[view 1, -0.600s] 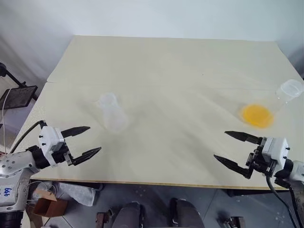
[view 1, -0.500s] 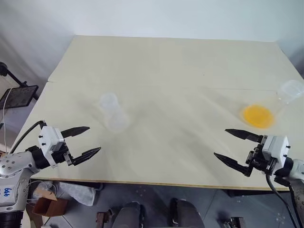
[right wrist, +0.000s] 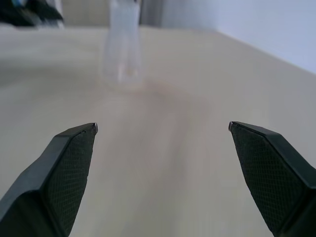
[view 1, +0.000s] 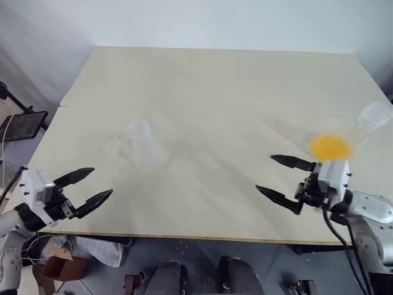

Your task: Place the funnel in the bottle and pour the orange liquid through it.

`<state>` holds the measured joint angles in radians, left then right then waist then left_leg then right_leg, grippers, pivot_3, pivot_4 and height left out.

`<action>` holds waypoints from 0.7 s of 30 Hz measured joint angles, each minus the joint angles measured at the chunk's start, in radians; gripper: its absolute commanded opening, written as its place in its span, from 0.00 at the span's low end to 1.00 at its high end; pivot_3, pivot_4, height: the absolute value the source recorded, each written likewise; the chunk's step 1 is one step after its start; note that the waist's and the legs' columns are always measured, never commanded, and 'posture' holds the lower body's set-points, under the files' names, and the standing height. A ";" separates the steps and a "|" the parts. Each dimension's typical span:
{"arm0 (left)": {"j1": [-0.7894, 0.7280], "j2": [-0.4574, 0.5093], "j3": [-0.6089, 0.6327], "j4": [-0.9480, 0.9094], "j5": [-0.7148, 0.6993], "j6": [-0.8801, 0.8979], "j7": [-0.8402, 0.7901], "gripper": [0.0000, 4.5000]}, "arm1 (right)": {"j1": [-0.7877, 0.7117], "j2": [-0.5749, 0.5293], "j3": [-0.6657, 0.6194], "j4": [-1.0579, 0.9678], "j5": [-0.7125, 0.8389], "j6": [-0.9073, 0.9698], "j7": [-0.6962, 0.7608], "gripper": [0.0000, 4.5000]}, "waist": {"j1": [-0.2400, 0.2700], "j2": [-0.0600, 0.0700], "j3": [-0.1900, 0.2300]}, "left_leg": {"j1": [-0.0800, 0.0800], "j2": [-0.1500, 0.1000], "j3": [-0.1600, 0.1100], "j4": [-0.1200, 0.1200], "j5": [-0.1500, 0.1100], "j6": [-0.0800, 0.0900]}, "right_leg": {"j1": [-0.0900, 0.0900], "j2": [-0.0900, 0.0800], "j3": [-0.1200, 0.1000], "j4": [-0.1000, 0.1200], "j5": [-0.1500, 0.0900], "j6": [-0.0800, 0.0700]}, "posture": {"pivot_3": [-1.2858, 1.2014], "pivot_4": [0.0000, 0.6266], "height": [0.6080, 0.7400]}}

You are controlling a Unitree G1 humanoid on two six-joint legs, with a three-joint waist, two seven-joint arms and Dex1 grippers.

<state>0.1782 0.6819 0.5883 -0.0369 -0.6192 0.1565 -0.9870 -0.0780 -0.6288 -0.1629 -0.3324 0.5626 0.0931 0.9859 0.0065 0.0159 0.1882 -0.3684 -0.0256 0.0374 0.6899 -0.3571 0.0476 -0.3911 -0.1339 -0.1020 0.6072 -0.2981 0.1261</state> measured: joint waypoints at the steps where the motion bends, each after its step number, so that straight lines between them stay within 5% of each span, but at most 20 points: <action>1: 0.013 -0.011 0.015 0.017 -0.001 -0.002 0.009 1.00 | -0.020 0.013 0.015 -0.002 0.000 0.008 -0.009 0.99 | -0.002 0.000 0.000 | 0.000 0.000 0.000 0.000 0.000 0.000 | 0.000 0.000 0.000 0.000 0.000 0.000 | 0.52 0.24 1.00; 9: 0.089 -0.057 0.048 -0.001 -0.017 -0.001 0.023 1.00 | -0.069 0.042 0.050 -0.002 -0.007 0.026 -0.036 0.99 | 0.010 -0.003 -0.001 | -0.001 -0.001 -0.001 0.001 0.000 0.000 | 0.001 -0.001 -0.001 0.000 0.000 0.000 | 0.52 0.24 1.00; 21: -0.409 -0.005 -0.256 -0.054 0.002 0.197 0.136 1.00 | -0.038 0.036 0.028 0.031 -0.032 0.013 -0.023 0.99 | 0.000 -0.003 -0.001 | 0.000 -0.001 0.001 0.001 -0.001 0.000 | -0.002 0.005 -0.005 0.005 0.000 0.000 | 0.52 0.24 1.00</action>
<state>-0.2311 0.6772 0.3321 -0.0909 -0.6169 0.3536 -0.8508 -0.1164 -0.5928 -0.1350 -0.3013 0.5306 0.1065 0.9625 0.0068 0.0133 0.1876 -0.3686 -0.0268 0.0386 0.6913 -0.3577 0.0474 -0.3930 -0.1294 -0.1071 0.6123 -0.2977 0.1257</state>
